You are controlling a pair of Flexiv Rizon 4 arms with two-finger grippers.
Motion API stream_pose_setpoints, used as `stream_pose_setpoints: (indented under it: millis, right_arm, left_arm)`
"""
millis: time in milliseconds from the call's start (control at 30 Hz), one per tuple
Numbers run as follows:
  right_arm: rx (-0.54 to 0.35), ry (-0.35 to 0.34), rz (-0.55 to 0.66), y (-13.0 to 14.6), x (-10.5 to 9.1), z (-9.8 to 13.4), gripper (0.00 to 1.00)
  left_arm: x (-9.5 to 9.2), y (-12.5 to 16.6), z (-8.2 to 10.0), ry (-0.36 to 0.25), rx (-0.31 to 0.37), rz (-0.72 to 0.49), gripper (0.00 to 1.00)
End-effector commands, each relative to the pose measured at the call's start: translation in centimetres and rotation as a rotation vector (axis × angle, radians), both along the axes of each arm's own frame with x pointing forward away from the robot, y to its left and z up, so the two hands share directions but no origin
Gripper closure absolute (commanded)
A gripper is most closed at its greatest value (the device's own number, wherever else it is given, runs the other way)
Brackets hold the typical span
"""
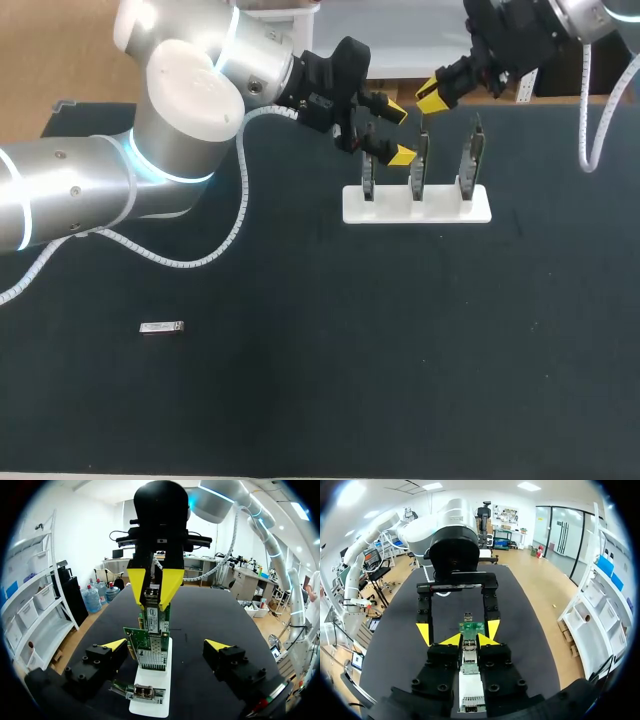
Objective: Pick up the optical module with the left hand, and insert it into the network port with the right hand.
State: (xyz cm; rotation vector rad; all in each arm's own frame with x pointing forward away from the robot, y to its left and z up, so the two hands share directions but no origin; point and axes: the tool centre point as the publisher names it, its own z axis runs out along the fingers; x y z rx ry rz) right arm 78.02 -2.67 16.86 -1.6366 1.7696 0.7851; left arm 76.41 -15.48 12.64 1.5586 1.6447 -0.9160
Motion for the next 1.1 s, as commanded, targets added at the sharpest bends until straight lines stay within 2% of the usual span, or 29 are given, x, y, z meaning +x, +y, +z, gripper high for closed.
stream_pose_setpoints:
  millis: [33,1100]
  right_arm:
    - [0.006,-0.005,0.001,-0.06,0.0,-0.07,1.0]
    - [0.018,-0.026,0.01,-0.16,-0.24,0.47,1.0]
  left_arm:
    - [0.13,-0.08,0.03,0.003,0.004,-0.001,0.0]
    - [0.13,-0.08,0.03,0.003,0.004,-0.001,0.0]
